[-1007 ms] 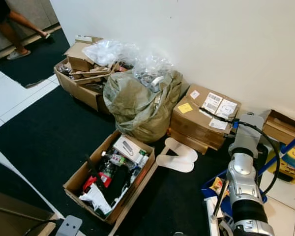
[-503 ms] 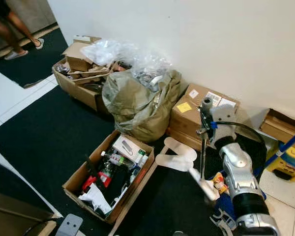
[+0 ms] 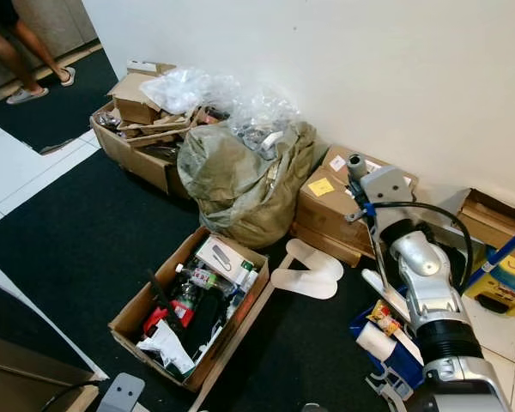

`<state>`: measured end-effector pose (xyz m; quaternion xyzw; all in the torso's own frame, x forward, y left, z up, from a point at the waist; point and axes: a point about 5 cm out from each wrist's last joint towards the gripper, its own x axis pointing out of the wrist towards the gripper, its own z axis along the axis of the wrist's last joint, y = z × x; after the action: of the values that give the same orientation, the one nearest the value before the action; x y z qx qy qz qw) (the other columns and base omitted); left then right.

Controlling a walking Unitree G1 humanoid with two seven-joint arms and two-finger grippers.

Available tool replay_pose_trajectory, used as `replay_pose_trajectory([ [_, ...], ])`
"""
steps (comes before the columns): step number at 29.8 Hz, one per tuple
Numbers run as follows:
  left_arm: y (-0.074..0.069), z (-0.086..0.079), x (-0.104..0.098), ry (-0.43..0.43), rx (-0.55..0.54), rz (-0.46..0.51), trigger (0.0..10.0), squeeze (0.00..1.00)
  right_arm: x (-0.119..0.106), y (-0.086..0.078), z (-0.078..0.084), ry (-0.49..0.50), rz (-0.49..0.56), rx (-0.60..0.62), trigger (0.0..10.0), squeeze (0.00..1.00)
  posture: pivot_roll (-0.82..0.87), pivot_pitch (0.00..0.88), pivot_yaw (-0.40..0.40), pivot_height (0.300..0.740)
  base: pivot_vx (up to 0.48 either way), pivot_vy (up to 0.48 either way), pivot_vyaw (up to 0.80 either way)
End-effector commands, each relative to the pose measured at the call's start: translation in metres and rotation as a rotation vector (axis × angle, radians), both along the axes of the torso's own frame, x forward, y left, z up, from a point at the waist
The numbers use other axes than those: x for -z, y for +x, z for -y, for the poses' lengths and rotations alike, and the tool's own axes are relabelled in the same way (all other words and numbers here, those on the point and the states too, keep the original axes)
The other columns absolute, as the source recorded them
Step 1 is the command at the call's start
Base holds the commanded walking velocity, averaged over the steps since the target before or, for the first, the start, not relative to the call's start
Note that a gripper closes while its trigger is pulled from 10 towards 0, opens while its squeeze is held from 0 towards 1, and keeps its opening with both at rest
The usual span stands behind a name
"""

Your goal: Sweep floor

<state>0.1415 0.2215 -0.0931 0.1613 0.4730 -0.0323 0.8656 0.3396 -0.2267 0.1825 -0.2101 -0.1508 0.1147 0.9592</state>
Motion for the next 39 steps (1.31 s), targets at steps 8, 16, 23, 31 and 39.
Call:
replay_pose_trajectory([
  [8, -0.006, 0.0, 0.003, -0.015, 0.0, -0.051, 10.0, 0.0, -0.061, -0.001, -0.003, 0.231, 0.207, -0.047, 10.0, 0.0, -0.08, 0.073, 0.058, 0.74, 0.0, 0.0, 0.0],
  [16, -0.003, 0.0, 0.002, -0.023, -0.042, -0.048, 10.0, 0.0, -0.045, -0.002, -0.046, 0.495, -0.003, -0.291, 10.0, 0.0, -0.08, 0.056, 0.058, 0.74, 0.0, 0.0, 0.0],
  [23, -0.004, -0.003, 0.003, -0.028, -0.129, -0.043, 10.0, 0.0, 0.001, -0.008, -0.08, 0.483, -0.222, -0.346, 10.0, 0.0, -0.09, 0.038, 0.049, 0.74, 0.0, 0.0, 0.0],
  [31, -0.004, -0.005, 0.002, -0.03, -0.267, 0.011, 10.0, 0.0, 0.038, -0.016, -0.104, 0.348, -0.356, -0.316, 10.0, 0.0, -0.09, 0.017, -0.021, 0.74, 0.0, 0.0, 0.0],
  [39, 0.0, -0.002, 0.0, -0.071, -0.298, 0.056, 10.0, 0.0, 0.044, -0.01, -0.11, 0.257, -0.344, -0.276, 10.0, 0.0, -0.06, 0.001, -0.048, 0.74, -0.183, 0.0, 0.0],
])
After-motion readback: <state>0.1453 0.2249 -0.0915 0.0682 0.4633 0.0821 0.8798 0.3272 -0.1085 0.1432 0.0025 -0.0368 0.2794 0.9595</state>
